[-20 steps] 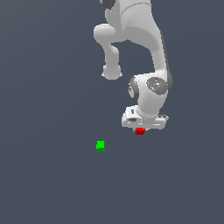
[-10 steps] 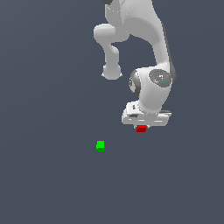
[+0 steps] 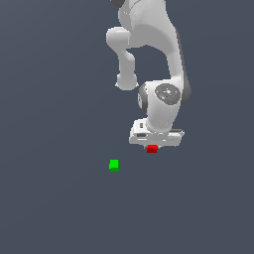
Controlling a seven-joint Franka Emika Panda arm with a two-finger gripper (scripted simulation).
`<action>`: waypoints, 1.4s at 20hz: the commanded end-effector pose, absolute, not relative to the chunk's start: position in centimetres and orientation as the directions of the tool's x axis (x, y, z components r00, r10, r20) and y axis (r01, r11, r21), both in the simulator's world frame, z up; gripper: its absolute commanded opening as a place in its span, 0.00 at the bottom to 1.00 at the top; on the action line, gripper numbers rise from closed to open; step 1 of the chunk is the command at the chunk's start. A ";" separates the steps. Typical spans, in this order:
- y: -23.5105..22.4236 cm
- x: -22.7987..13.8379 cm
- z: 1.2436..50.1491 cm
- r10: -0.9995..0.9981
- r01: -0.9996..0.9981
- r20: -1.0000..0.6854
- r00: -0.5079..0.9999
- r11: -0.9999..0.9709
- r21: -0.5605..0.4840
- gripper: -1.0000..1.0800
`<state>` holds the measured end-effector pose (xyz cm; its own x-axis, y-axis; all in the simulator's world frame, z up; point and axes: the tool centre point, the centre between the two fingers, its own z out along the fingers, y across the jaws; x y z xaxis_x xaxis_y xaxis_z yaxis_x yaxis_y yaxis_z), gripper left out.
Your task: Stack the red cube on top of the green cube.
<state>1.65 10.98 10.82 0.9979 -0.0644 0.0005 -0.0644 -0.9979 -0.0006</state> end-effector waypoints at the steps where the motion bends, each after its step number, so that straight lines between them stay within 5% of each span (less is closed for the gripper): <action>1: 8.8 2.2 10.3 -0.066 -0.066 0.001 0.998 -0.998 0.000 0.00; 13: -3.1 5.7 6.9 -0.066 -0.066 0.000 0.998 -0.998 0.000 0.00; 23: -6.0 6.8 6.2 -0.066 -0.066 0.000 0.998 -0.998 0.000 0.00; 24: -6.0 6.8 6.2 -0.066 -0.066 0.000 0.998 -0.998 0.000 0.96; 28: -6.0 6.8 6.2 -0.066 -0.066 0.000 0.998 -0.998 0.000 0.96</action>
